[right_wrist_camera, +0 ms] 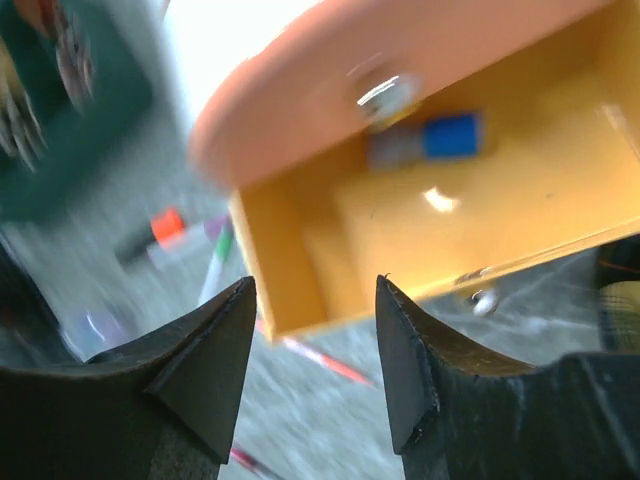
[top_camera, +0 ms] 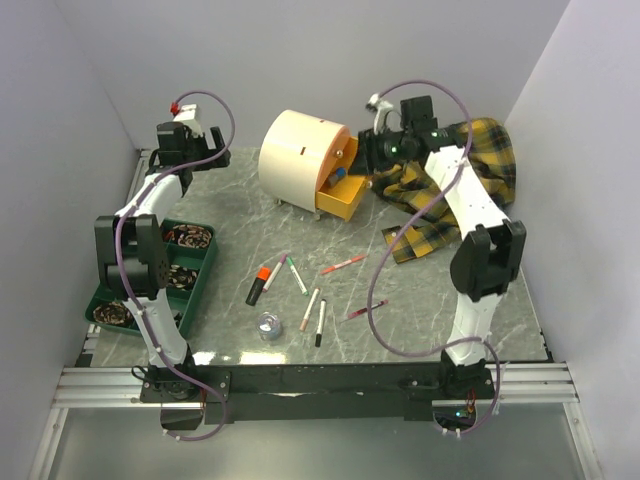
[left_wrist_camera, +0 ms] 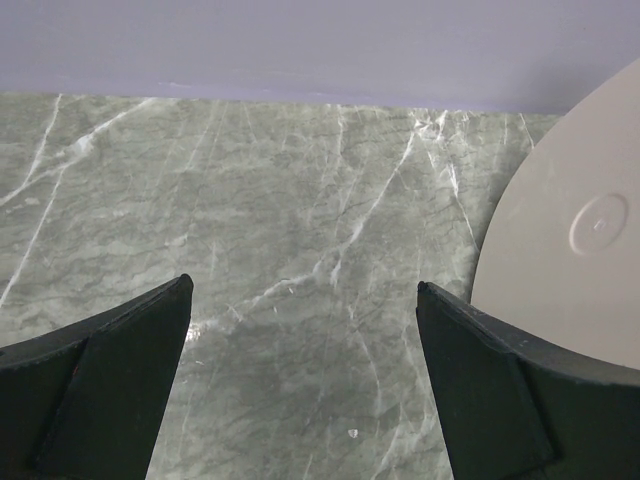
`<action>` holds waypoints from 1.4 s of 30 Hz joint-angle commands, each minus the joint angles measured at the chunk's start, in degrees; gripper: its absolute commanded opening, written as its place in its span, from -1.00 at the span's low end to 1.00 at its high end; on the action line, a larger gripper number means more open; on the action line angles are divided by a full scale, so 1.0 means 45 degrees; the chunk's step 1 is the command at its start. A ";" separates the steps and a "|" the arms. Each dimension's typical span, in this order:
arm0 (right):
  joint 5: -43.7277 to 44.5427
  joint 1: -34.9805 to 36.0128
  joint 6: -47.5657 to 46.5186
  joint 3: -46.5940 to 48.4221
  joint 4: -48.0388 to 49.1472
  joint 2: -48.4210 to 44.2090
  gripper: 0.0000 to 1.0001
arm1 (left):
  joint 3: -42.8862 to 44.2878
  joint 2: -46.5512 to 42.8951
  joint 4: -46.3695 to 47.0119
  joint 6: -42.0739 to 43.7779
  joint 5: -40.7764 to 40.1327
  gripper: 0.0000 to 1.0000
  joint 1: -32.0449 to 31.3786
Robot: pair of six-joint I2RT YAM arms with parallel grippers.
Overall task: Sort the stationery into containers
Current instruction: Pick up the stationery from the corner of the board.
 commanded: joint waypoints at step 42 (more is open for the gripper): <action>-0.1171 0.9513 -1.7351 -0.4227 -0.1288 -0.0049 0.56 | -0.3592 -0.3133 0.0698 0.0635 -0.1184 0.99 -0.0098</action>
